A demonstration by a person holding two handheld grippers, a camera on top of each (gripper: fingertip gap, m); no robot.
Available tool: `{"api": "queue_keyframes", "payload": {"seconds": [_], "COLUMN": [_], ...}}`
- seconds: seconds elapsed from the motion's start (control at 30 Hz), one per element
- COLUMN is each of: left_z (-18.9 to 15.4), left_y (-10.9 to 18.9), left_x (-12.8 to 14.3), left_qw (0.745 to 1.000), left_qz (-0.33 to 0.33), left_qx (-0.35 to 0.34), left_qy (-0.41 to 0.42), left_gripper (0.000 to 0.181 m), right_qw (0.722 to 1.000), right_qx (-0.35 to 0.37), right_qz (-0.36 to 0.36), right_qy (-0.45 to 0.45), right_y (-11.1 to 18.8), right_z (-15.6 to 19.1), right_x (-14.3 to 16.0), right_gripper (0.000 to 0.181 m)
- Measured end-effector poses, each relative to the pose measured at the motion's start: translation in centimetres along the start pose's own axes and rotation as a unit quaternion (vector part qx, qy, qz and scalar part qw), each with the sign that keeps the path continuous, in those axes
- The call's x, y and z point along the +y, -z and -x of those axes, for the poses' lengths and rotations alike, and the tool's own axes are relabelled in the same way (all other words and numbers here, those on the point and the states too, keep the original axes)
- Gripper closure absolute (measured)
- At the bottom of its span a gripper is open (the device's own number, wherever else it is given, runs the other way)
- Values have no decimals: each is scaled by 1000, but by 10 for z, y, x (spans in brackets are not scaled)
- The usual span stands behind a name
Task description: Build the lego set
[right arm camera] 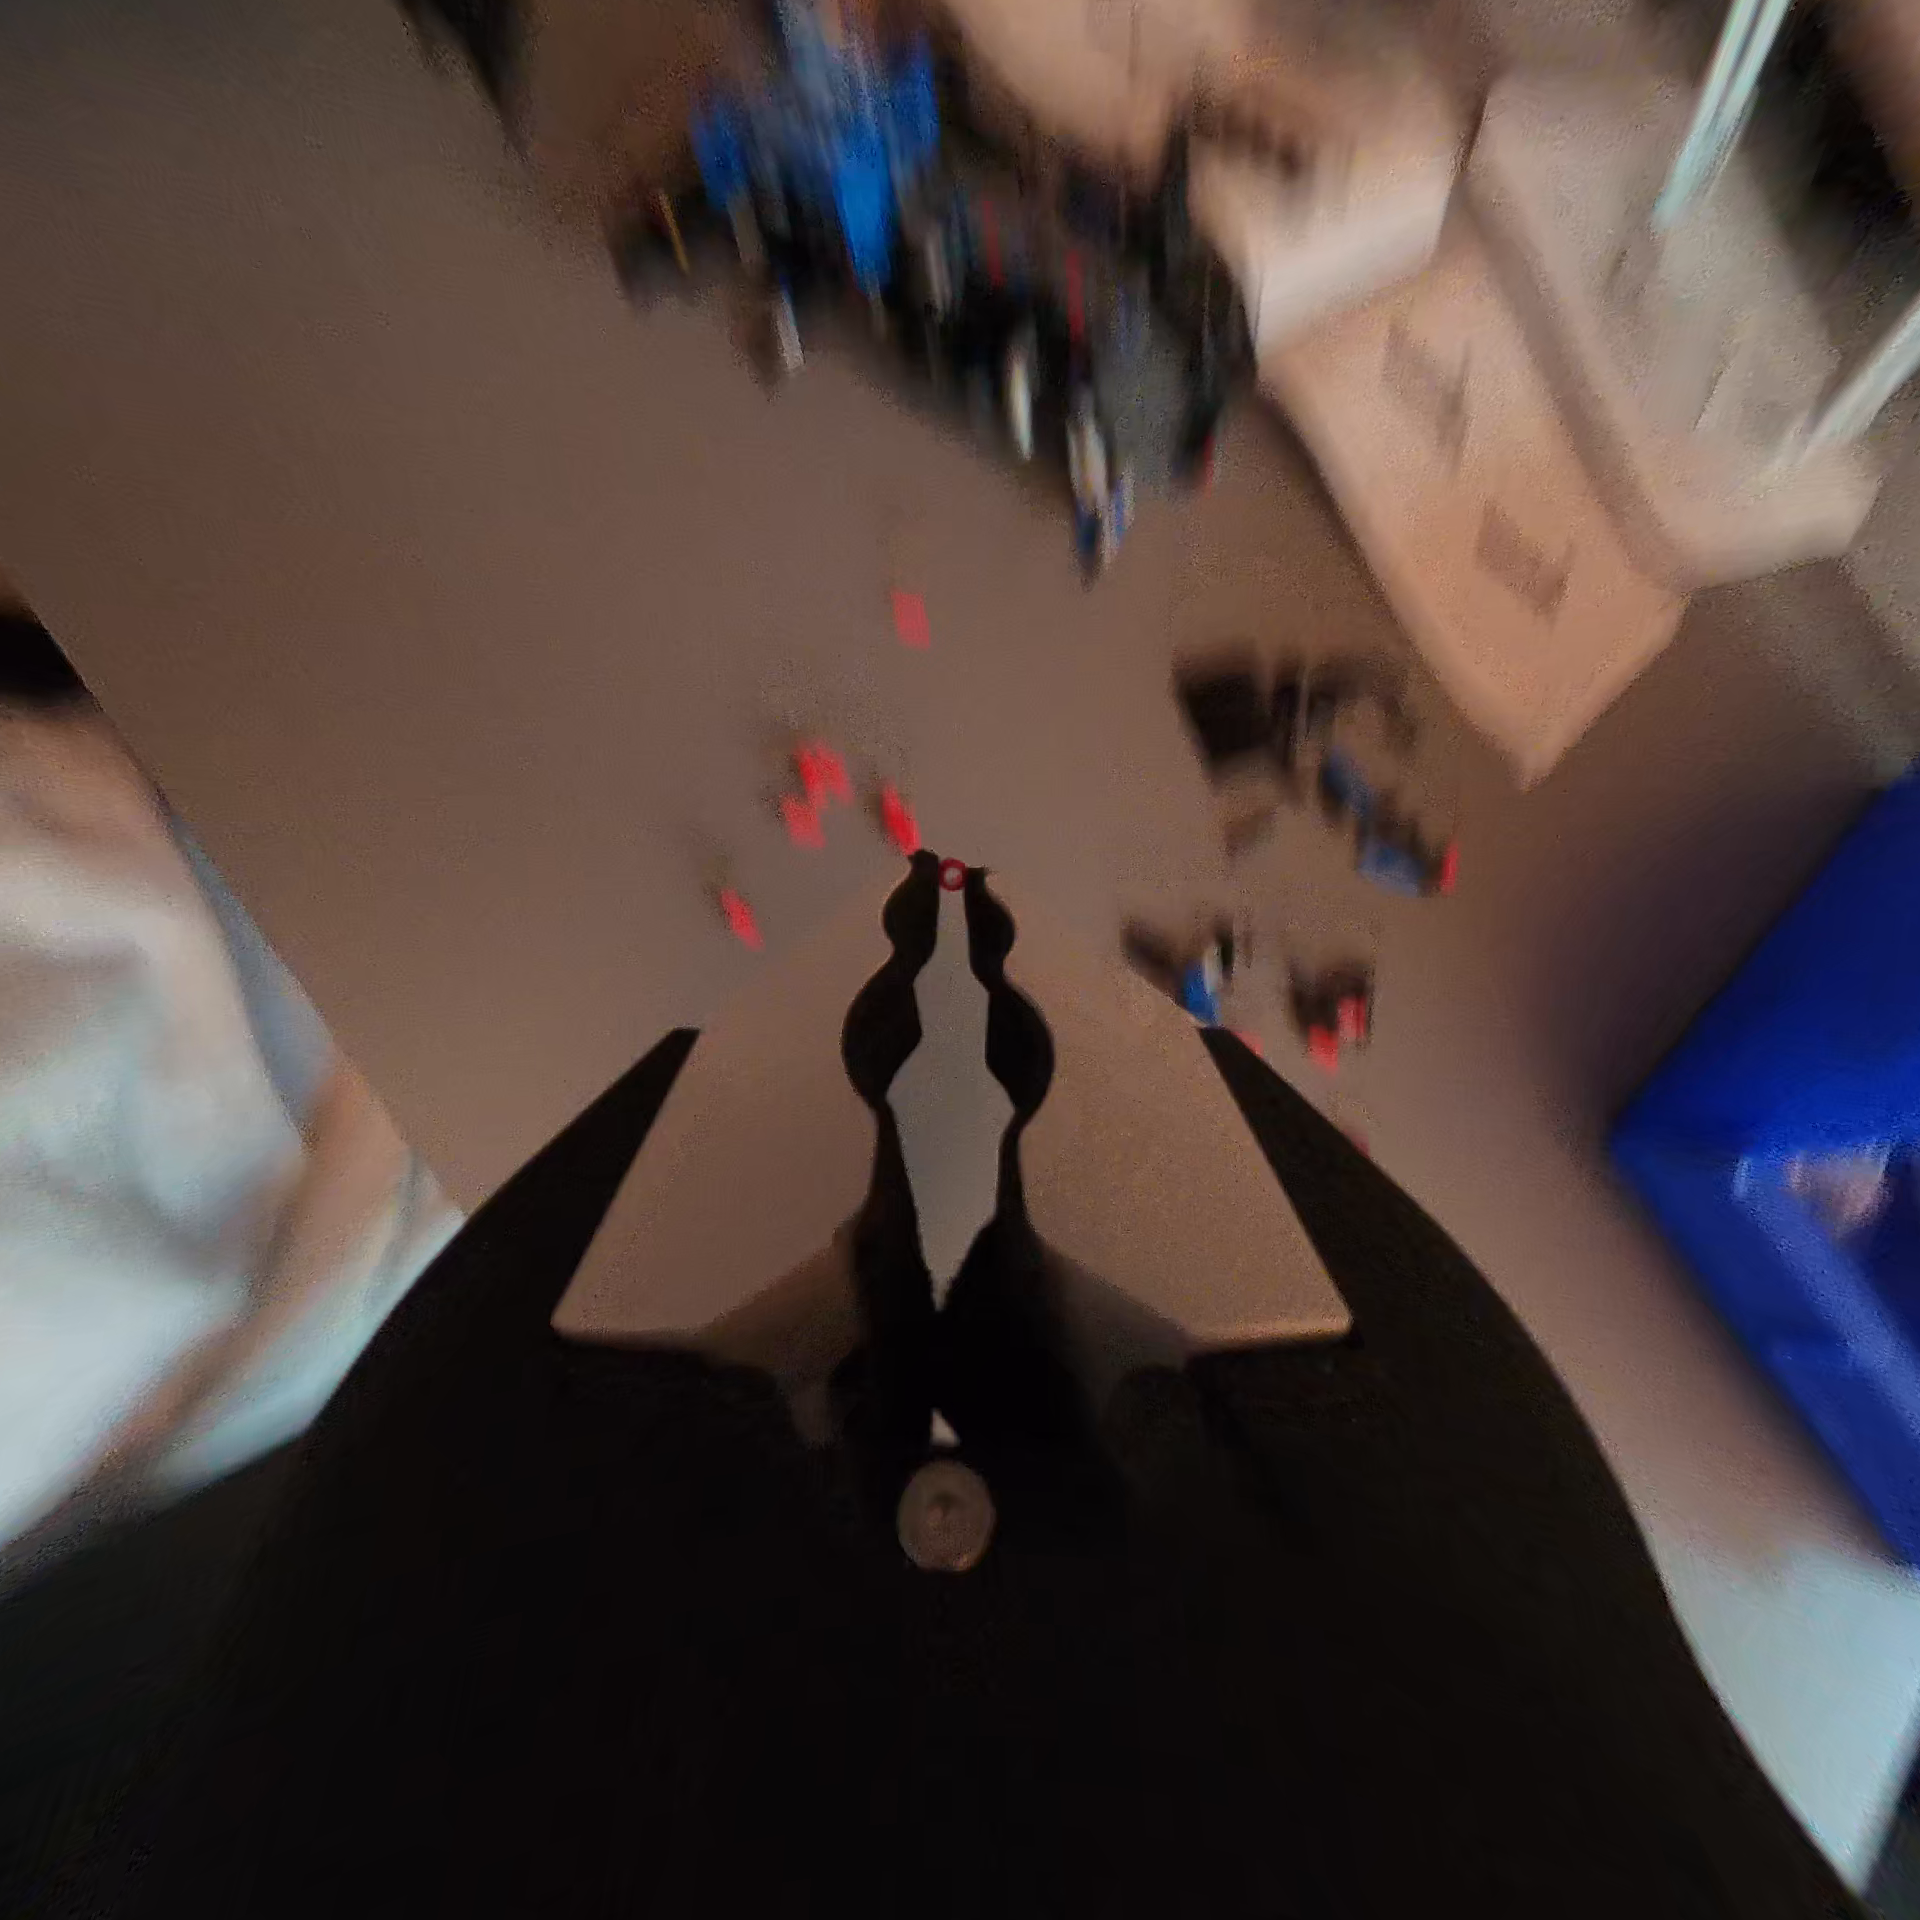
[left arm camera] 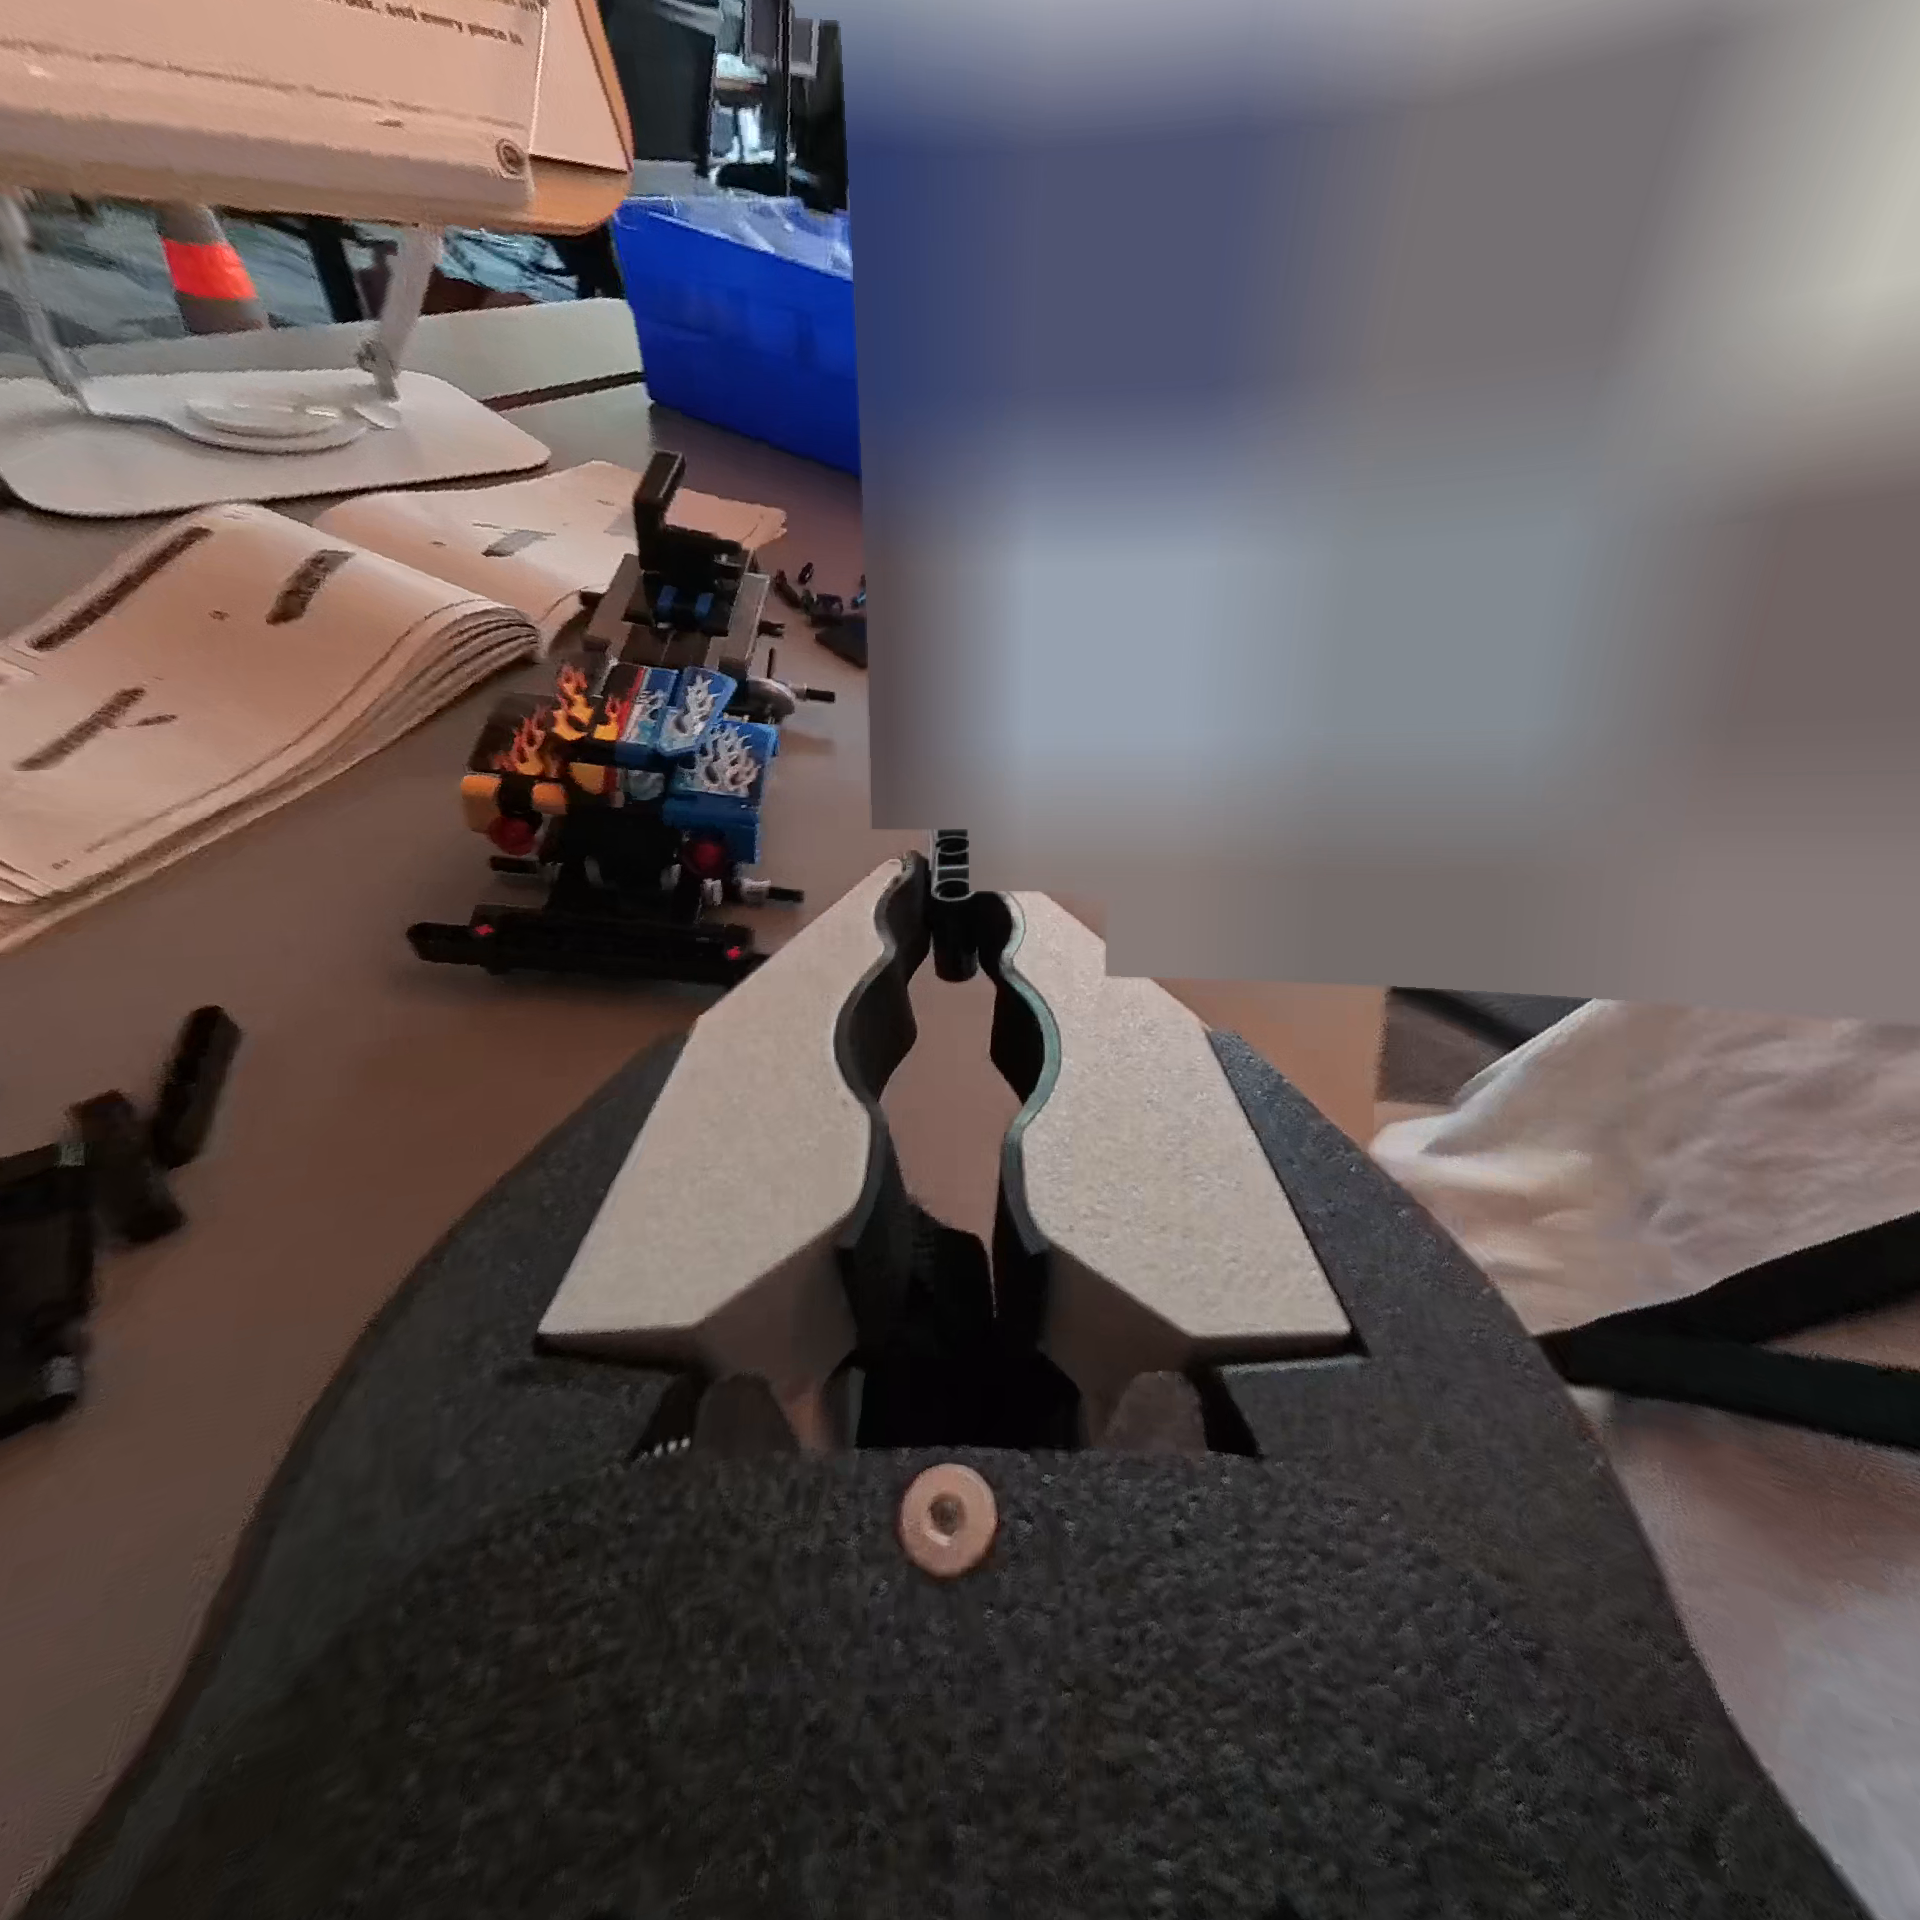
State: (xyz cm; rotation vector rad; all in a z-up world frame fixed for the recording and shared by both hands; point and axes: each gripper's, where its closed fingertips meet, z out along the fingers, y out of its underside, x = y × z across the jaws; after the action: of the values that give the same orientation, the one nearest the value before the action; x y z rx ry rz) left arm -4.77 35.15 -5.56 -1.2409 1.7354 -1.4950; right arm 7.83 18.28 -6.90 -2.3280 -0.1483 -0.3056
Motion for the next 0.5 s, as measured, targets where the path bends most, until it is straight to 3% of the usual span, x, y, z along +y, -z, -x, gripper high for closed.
{"api": "queue_keyframes", "payload": {"seconds": [0.1, 0.2, 0.3, 0.5], "left_z": [-5, -12, -17, -25], "left_y": [-1, -1, -1, 0], "left_x": [-7, -9, -9, -8], "left_qw": [995, 983, 975, 983], "left_qz": [-31, -47, -50, -46], "left_qx": [40, 83, 105, 89], "left_qy": [86, 159, 191, 152], "left_gripper": [175, 175, 176, 175], "right_qw": [985, 968, 960, 957], "right_qx": [39, 44, 94, 123], "right_qz": [-168, -240, -249, -254], "right_qy": [26, 55, 87, 75], "right_y": [-10, -35, -56, -60], "right_z": [40, 87, 103, 104], "right_x": [-95, -138, -143, -146], "right_gripper": [177, 178, 178, 178]}}
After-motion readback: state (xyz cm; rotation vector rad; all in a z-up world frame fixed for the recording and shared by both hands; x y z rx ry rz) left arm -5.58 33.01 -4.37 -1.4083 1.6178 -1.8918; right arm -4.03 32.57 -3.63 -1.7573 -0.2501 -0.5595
